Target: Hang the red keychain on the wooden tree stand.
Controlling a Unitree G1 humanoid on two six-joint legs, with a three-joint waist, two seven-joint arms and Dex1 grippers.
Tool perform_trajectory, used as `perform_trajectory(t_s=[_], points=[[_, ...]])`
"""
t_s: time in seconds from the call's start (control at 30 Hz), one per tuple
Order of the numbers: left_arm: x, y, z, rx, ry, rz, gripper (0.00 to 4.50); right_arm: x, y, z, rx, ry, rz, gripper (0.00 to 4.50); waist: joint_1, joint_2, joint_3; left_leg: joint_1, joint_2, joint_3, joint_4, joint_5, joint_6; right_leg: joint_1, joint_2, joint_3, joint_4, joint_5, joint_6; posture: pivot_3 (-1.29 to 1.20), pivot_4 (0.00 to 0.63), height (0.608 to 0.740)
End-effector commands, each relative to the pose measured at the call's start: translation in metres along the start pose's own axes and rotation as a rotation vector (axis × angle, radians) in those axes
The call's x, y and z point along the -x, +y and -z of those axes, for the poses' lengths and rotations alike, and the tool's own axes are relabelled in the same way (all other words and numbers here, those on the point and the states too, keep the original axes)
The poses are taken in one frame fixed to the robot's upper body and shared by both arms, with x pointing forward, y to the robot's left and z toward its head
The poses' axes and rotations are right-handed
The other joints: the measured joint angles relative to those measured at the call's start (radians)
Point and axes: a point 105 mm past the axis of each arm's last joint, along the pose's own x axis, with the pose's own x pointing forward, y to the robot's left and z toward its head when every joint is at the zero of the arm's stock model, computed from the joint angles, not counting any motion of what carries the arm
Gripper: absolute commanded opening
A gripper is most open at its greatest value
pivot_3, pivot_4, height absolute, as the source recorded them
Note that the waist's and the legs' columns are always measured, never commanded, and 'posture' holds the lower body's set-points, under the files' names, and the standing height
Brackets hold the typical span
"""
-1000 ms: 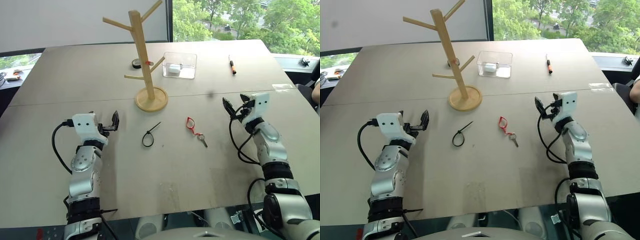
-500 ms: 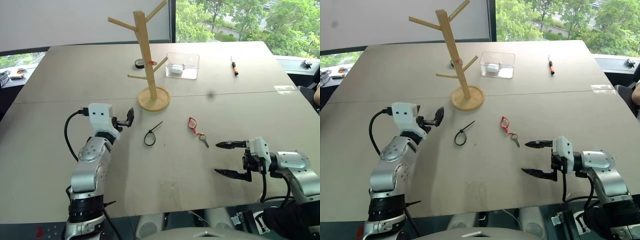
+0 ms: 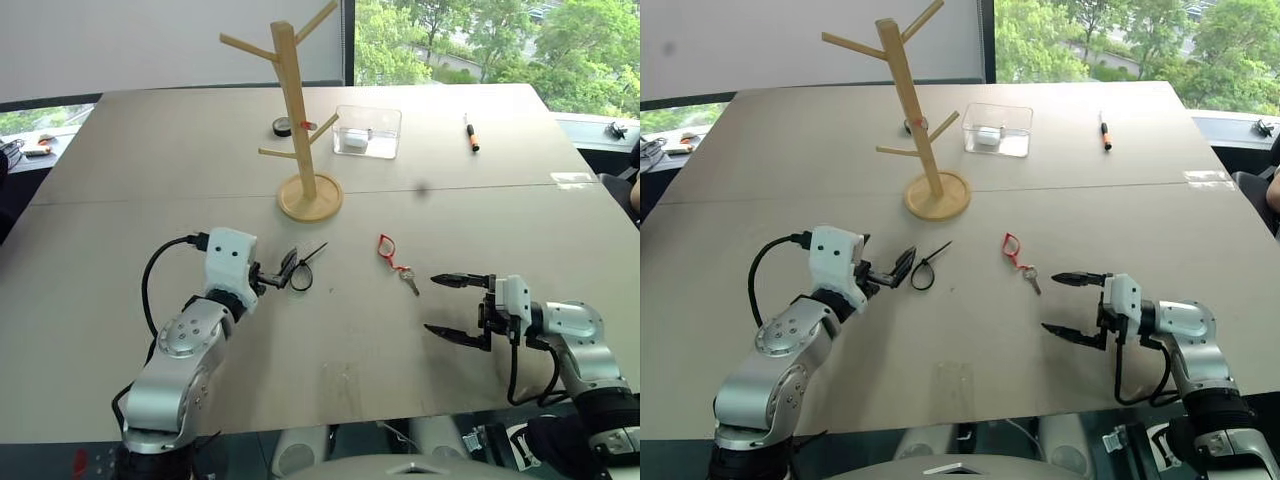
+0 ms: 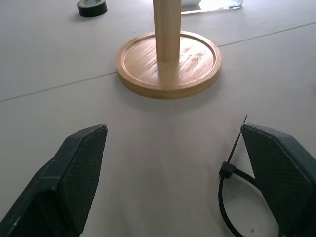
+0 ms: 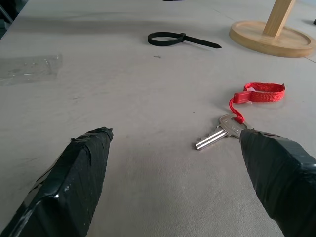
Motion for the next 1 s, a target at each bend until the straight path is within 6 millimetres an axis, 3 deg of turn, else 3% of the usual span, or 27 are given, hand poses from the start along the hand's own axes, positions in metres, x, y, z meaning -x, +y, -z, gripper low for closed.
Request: perform_trajectory(t_s=[0.03, 0.73, 1.0], points=[[0.003, -0.008, -0.004, -0.030, -0.011, 0.004, 4.50, 0.000, -0.001, -0.007, 0.024, -0.040, 0.009, 4.43, 0.000, 0.000, 0.000, 0.000, 0.000, 0.000, 0.000, 0.000, 0.000, 0.000, 0.000, 0.000, 0.000, 0.000, 0.000, 0.00, 0.150, 0.740], [0.013, -0.020, 0.026, -0.094, 0.279, 0.078, 4.50, -0.004, -0.008, -0.012, 0.024, -0.052, 0.042, 4.43, -0.001, 0.000, 0.000, 0.000, 0.000, 0.000, 0.000, 0.000, 0.000, 0.000, 0.000, 0.000, 0.000, 0.000, -0.001, 0.00, 0.150, 0.740], [0.007, -0.021, 0.023, -0.059, 0.292, 0.062, 4.50, -0.005, -0.013, -0.017, 0.027, -0.061, 0.062, 4.43, 0.000, 0.000, 0.000, 0.000, 0.000, 0.000, 0.000, 0.000, 0.000, 0.000, 0.000, 0.000, 0.000, 0.000, -0.001, 0.00, 0.150, 0.740]])
